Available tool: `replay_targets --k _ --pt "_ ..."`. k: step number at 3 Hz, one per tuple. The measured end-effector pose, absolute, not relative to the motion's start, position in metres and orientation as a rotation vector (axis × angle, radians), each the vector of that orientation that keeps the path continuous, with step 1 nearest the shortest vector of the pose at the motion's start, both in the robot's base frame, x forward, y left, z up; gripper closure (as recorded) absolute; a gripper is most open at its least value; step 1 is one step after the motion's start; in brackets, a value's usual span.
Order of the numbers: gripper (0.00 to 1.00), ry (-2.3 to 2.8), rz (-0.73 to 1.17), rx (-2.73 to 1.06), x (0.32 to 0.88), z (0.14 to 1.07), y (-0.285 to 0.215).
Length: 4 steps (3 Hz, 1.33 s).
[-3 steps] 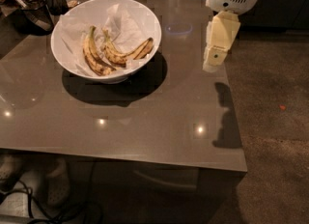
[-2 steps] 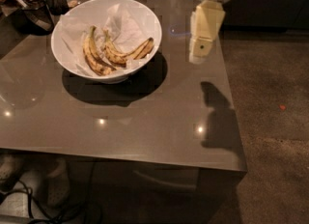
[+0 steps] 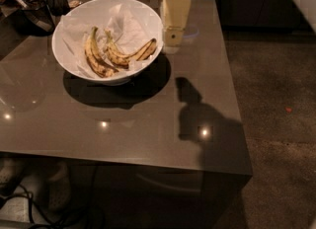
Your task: Pick banana from white bowl
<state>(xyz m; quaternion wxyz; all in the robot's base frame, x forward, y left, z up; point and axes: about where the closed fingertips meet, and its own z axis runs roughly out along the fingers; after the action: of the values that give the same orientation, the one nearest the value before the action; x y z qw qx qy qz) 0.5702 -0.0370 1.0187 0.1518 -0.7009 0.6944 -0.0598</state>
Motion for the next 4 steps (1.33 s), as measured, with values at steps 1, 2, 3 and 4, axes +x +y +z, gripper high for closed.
replay_targets --k 1,2,3,4 --pt "0.01 1.988 -0.179 -2.015 0.587 1.017 -0.017" --pt "0.07 1.984 -0.192 -2.033 0.596 1.012 -0.001" --pt "0.20 1.981 -0.197 -2.057 0.603 1.004 0.016" --pt "0.21 1.976 -0.191 -2.088 0.610 0.994 0.033"
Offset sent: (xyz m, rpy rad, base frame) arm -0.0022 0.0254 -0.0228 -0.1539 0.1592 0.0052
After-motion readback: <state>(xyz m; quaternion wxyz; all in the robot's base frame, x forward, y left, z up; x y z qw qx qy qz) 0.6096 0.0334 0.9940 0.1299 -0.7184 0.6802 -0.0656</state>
